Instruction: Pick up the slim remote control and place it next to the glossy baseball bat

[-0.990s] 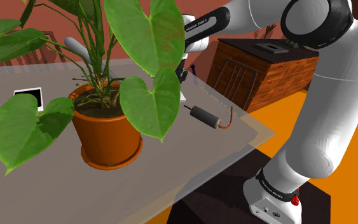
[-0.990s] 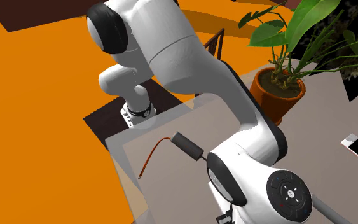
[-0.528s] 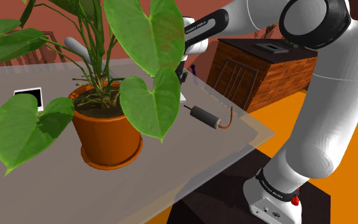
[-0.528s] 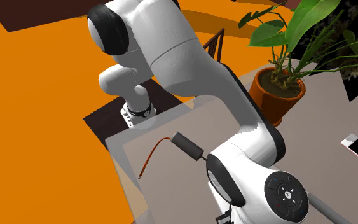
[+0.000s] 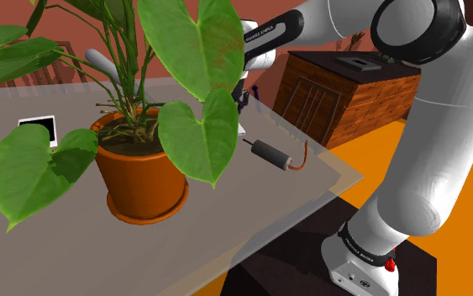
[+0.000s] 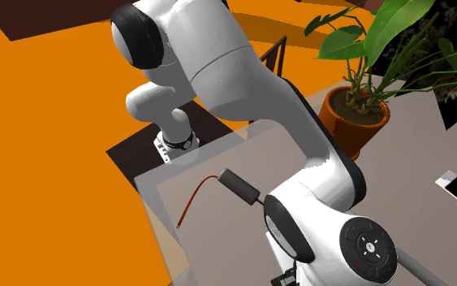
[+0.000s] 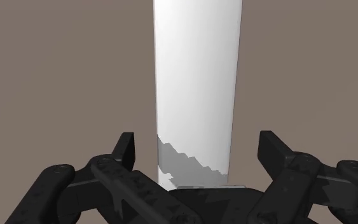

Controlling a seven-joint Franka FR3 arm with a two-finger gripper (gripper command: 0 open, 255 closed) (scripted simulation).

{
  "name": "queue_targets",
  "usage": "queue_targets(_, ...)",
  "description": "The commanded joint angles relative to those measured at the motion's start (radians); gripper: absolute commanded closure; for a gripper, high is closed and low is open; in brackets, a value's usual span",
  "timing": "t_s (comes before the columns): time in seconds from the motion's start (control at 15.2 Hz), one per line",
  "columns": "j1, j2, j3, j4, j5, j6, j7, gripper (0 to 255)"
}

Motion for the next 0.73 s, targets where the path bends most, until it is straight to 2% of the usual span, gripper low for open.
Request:
queue_targets(0.0, 0.0, -0.023, -0.001, 0.021, -0.001, -0.044, 0.001, 0)
queue_targets(0.13, -0.001, -0.048, -0.002, 0.048, -0.003, -0.096, 0.002, 0)
queue_targets(0.66, -0.001, -0.048, -0.002, 0.048, -0.003, -0.096, 0.002, 0)
